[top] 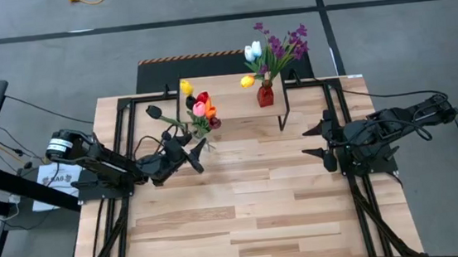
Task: Pick and place flowers into a vace then onto a shelf
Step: Put the transparent vase on the shelf
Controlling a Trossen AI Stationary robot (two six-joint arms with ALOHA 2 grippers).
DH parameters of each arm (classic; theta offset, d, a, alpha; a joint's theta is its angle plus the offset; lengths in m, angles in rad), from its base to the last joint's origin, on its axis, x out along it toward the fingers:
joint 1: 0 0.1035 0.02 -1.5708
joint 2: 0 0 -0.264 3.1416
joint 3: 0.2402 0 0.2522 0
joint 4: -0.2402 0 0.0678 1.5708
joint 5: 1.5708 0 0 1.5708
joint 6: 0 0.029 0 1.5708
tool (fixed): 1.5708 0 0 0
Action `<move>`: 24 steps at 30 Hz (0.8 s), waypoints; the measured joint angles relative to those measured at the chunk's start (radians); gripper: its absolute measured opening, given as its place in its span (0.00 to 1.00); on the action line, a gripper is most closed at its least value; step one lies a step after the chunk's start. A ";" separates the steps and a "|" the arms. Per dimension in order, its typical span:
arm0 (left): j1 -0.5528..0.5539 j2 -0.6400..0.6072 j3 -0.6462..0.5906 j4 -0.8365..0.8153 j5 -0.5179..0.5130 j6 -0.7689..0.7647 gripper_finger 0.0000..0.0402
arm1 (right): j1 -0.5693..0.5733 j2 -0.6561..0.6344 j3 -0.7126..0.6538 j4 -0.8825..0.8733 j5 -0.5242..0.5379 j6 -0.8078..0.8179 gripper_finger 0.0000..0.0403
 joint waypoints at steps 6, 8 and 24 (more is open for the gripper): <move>-0.002 -0.003 0.000 0.069 0.018 0.049 0.46 | 0.000 0.000 0.000 0.000 -0.001 0.008 0.66; -0.002 -0.003 0.000 0.095 0.031 0.066 0.46 | 0.000 0.000 0.000 0.000 -0.001 0.008 0.66; -0.001 -0.004 0.101 0.113 0.062 0.205 0.46 | 0.000 0.000 0.000 0.000 -0.001 0.009 0.66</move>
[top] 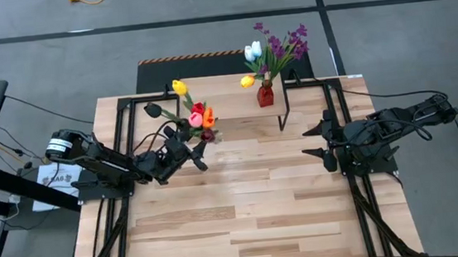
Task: Pick and place flowers into a vace then onto a shelf
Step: Put the transparent vase on the shelf
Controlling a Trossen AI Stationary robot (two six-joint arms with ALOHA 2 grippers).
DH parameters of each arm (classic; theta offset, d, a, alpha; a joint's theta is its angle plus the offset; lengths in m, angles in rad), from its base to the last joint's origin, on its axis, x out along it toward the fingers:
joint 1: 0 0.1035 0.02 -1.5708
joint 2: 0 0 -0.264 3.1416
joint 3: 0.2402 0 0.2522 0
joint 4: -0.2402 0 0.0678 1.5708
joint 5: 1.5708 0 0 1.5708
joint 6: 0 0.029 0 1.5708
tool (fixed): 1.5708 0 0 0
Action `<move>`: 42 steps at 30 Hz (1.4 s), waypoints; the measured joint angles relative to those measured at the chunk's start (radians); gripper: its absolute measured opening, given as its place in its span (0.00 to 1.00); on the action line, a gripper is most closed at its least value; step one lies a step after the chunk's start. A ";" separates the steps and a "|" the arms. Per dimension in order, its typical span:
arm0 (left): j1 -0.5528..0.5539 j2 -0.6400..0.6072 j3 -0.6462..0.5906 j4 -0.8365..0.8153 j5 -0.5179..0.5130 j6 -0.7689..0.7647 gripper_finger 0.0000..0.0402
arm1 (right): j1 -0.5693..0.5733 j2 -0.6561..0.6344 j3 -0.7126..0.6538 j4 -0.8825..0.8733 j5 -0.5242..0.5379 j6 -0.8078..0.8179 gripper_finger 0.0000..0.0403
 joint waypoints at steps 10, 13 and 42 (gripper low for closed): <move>0.018 -0.103 0.010 -0.018 -0.007 0.053 0.46 | 0.000 0.000 0.000 0.000 0.000 0.000 0.66; 0.037 -0.169 0.010 -0.099 -0.007 0.060 0.46 | 0.000 0.000 0.000 0.000 0.000 0.000 0.66; 0.643 -0.438 0.176 -0.865 0.627 -0.278 0.46 | 0.000 0.000 0.000 0.001 0.002 0.000 0.66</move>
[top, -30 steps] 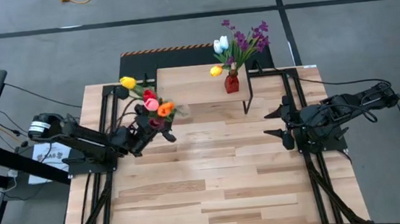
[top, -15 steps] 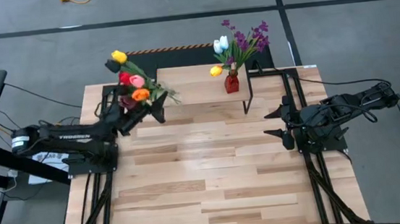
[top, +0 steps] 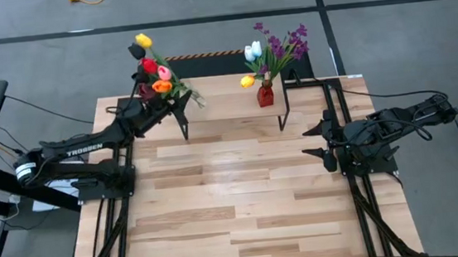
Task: Pick and place flowers into a vace then onto a shelf
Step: Put the transparent vase on the shelf
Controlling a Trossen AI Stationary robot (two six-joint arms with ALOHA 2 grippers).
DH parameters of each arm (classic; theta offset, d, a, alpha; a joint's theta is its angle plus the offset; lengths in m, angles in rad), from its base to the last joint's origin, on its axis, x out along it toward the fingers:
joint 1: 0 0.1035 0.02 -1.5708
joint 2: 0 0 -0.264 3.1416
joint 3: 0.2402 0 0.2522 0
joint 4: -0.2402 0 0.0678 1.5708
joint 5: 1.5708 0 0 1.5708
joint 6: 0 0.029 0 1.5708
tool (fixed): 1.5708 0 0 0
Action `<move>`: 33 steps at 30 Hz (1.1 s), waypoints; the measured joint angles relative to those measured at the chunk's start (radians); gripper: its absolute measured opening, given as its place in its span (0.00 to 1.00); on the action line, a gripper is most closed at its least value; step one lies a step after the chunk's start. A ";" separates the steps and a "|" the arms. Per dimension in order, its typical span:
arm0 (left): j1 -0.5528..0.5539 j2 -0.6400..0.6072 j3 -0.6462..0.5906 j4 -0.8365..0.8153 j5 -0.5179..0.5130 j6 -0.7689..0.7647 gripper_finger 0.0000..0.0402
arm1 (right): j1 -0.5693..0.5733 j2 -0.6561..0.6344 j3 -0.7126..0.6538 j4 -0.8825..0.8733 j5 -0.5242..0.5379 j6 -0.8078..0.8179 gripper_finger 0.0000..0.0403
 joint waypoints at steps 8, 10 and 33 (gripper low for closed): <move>0.079 0.034 0.001 -0.014 0.075 -0.047 0.46 | -0.001 0.000 0.000 0.000 0.000 0.000 0.66; 0.094 0.052 0.002 -0.008 0.088 -0.053 0.46 | -0.001 0.000 0.000 0.000 0.001 0.000 0.66; 0.104 0.210 0.153 -0.131 0.113 -0.014 0.46 | -0.001 0.000 0.000 0.007 0.001 0.008 0.66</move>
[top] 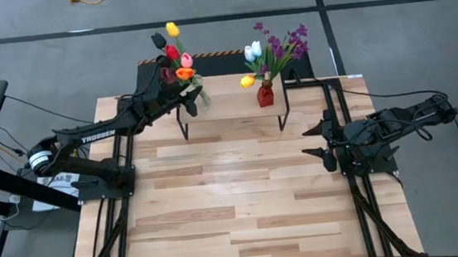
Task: Pick and place flowers into a vace then onto a shelf
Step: Put the transparent vase on the shelf
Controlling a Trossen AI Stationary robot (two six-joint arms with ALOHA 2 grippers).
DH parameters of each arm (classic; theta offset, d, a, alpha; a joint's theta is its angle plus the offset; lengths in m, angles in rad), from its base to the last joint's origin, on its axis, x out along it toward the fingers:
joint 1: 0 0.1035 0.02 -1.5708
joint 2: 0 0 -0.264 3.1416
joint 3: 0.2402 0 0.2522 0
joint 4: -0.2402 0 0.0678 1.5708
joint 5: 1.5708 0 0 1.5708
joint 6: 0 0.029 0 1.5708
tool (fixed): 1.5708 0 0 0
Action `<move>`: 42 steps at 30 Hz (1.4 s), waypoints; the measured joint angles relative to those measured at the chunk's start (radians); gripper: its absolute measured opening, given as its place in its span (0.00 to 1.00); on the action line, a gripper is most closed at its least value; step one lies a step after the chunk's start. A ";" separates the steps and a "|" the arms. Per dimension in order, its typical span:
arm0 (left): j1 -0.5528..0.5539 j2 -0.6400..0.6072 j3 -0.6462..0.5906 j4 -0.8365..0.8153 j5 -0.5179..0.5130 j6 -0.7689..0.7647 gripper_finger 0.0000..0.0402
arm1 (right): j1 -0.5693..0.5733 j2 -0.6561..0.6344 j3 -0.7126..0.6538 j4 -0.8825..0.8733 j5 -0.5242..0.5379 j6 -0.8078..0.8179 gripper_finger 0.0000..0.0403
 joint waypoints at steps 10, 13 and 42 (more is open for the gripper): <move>0.000 0.000 0.000 -0.006 -0.007 0.043 0.48 | 0.000 0.000 0.000 0.000 0.000 0.000 0.66; 0.000 0.000 0.000 -0.002 0.015 0.050 0.50 | 0.000 0.000 0.000 0.000 0.000 0.000 0.66; 0.000 -0.026 0.028 -0.134 0.011 0.059 0.56 | 0.000 0.000 0.000 -0.001 0.000 0.000 0.66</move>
